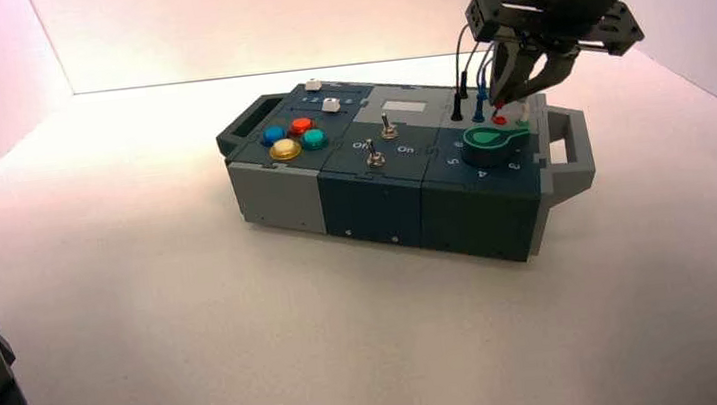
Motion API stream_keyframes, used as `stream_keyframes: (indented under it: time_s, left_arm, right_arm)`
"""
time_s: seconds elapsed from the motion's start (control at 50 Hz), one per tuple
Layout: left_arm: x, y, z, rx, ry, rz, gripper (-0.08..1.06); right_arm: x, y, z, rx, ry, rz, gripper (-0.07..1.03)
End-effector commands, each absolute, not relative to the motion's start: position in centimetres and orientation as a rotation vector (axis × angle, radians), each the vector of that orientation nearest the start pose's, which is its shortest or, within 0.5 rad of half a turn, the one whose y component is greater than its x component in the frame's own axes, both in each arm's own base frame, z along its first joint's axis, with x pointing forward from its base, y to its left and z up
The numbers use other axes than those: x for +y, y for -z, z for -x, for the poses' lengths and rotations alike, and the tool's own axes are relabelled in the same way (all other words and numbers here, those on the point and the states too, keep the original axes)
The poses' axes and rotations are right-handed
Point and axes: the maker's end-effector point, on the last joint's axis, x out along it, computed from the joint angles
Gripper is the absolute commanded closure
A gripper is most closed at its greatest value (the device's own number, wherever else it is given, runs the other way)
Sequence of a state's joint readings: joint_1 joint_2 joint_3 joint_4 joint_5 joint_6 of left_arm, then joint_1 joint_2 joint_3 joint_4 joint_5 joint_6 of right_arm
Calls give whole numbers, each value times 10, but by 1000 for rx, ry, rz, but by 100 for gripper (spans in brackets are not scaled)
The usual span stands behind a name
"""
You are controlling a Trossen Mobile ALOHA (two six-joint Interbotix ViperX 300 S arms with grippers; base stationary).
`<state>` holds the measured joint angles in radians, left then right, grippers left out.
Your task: Insert the red wire.
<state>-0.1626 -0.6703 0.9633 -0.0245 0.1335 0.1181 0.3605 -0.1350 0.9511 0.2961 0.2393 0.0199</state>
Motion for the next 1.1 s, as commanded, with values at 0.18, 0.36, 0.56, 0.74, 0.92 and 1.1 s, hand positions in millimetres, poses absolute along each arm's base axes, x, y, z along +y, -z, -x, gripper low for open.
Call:
stream_keyframes:
  time_s: [0.18, 0.36, 0.56, 0.74, 0.92, 1.1]
  left_arm:
    - [-52, -249, -306, 387, 185, -125, 101]
    - [-51, -248, -307, 387, 183, -124, 101]
    - [-51, -247, -307, 390, 183, -124, 101]
    - [-52, -248, -306, 388, 185, -125, 101]
    - [-52, -249, -306, 385, 185, -123, 101]
    - [-52, -248, -306, 387, 185, -125, 101]
  right_arm:
    - [121, -80, -303, 1045, -230, -123, 98]
    - [115, -82, -303, 1055, -224, -109, 98]
    - [115, -88, -305, 1066, -233, -92, 98]
    - [117, -89, -306, 1072, -237, -88, 98]
    - [116, -83, -304, 1094, -233, -84, 98]
    - [115, -79, -303, 1105, -231, -82, 98]
